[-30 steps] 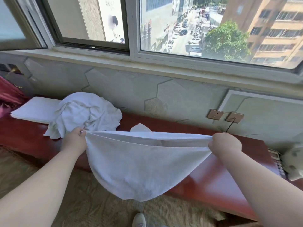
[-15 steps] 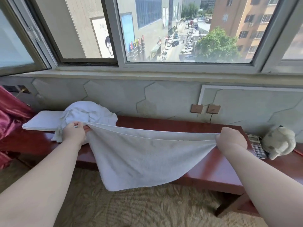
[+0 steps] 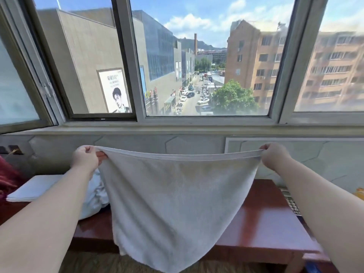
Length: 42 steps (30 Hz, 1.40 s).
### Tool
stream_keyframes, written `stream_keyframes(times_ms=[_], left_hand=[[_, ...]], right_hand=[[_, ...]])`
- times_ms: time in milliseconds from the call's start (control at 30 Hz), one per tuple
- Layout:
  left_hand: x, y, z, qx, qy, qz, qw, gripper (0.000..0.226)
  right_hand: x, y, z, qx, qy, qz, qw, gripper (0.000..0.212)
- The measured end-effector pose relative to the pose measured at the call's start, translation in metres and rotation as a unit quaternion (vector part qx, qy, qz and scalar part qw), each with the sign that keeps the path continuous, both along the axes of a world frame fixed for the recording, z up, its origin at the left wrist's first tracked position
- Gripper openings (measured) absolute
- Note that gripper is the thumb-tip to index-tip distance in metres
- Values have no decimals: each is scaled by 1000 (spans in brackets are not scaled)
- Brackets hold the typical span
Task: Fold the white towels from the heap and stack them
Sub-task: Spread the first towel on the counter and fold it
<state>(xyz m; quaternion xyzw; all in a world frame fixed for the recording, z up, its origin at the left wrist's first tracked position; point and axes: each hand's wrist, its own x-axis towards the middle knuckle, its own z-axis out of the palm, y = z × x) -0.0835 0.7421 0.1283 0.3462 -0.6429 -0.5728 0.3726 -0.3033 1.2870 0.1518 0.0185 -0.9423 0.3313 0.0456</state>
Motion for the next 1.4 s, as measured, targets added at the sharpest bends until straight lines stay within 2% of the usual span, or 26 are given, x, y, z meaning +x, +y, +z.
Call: stream_keyframes(times_ms=[233, 333, 400, 533, 600, 667, 767, 967, 1100, 1267, 1400], left_hand=[[-6, -29, 83, -29, 40, -49, 998, 16], [-7, -29, 121, -58, 42, -51, 996, 24], [-8, -36, 142, -60, 47, -43, 996, 22], [-9, -42, 172, -4, 76, -61, 995, 13], [-8, -38, 183, 25, 104, -84, 991, 18], [-8, -36, 193, 52, 140, -100, 984, 22], [-6, -36, 200, 65, 159, -101, 980, 17], [-5, -36, 202, 55, 204, -85, 974, 22], [-1, -35, 202, 67, 206, -86, 973, 25], [-6, -33, 193, 51, 162, -107, 980, 23], [-10, -26, 191, 71, 178, -105, 976, 18]], right_hand=[[21, -8, 92, 23, 92, -76, 993, 20], [29, -14, 131, 9, 125, -105, 987, 22], [33, -17, 151, -19, 147, -125, 981, 25], [41, -23, 177, -76, 167, -148, 972, 24], [48, -28, 187, -94, 160, -151, 971, 24], [53, -30, 195, -111, 156, -153, 970, 22], [54, -29, 200, -125, 153, -154, 968, 21], [53, -22, 202, -94, 168, -171, 966, 24], [55, -24, 200, -91, 166, -179, 966, 25], [49, -19, 191, -121, 155, -178, 964, 22], [50, -15, 184, -151, 147, -193, 958, 23]])
